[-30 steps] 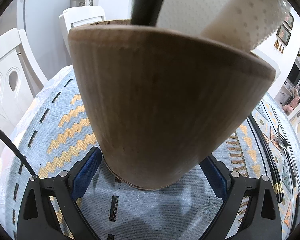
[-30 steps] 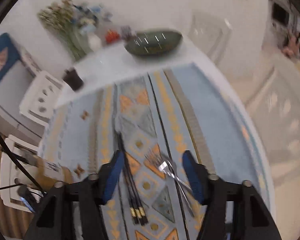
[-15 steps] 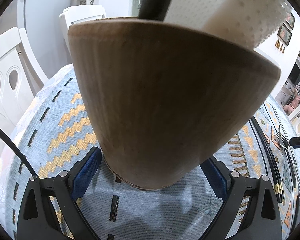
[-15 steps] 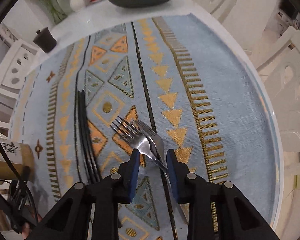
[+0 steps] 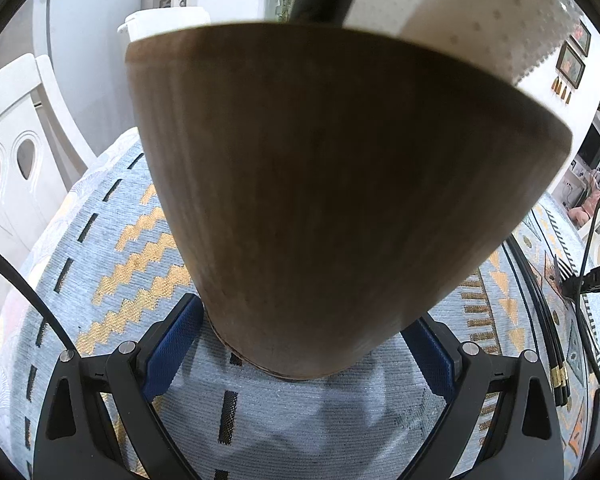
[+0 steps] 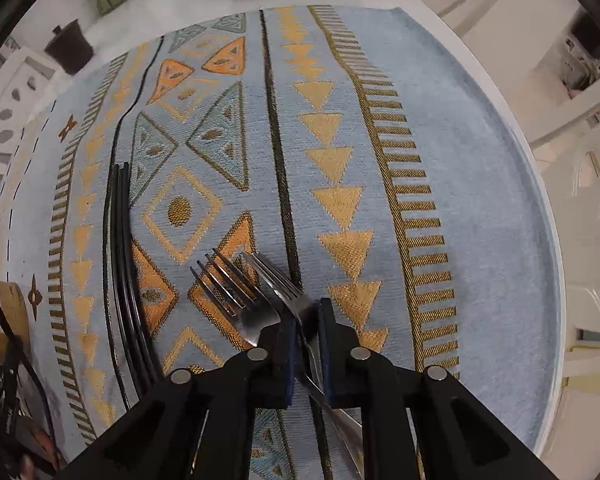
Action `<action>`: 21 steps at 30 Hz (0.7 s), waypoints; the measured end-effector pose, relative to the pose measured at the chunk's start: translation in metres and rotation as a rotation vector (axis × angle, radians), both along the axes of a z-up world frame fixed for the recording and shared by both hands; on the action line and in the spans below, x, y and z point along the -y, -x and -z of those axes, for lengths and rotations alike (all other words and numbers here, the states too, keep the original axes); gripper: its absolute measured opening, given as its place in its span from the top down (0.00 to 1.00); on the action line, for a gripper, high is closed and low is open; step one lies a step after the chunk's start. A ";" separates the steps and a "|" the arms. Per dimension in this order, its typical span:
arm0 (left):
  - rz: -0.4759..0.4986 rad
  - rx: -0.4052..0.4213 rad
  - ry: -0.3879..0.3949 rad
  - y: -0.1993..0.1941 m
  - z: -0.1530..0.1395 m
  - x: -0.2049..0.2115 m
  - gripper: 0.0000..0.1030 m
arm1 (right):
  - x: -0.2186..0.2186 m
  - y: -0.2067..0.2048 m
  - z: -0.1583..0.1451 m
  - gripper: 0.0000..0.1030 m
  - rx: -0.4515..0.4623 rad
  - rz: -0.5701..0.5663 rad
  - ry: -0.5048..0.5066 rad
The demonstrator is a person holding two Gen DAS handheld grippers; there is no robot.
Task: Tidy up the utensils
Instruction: 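Grasp a silver fork by its handle with the right gripper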
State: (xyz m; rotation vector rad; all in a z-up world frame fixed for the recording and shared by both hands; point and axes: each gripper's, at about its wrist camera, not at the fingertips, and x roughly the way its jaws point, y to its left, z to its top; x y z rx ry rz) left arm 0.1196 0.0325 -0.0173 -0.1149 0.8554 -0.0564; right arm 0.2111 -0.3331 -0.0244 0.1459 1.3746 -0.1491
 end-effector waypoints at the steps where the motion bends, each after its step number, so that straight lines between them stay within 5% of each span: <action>1: 0.000 0.000 0.000 0.000 0.000 0.000 0.06 | 0.000 0.001 -0.001 0.94 0.006 -0.006 0.000; 4: -0.001 0.000 -0.001 0.000 0.000 0.000 0.06 | 0.008 0.010 -0.008 0.95 0.044 0.039 -0.036; 13: 0.001 0.004 0.003 0.001 0.000 -0.001 0.06 | 0.033 0.060 -0.081 0.96 0.376 0.129 -0.161; 21: 0.001 0.008 0.006 0.004 -0.001 -0.002 0.06 | 0.023 0.076 -0.126 0.96 0.520 0.134 -0.226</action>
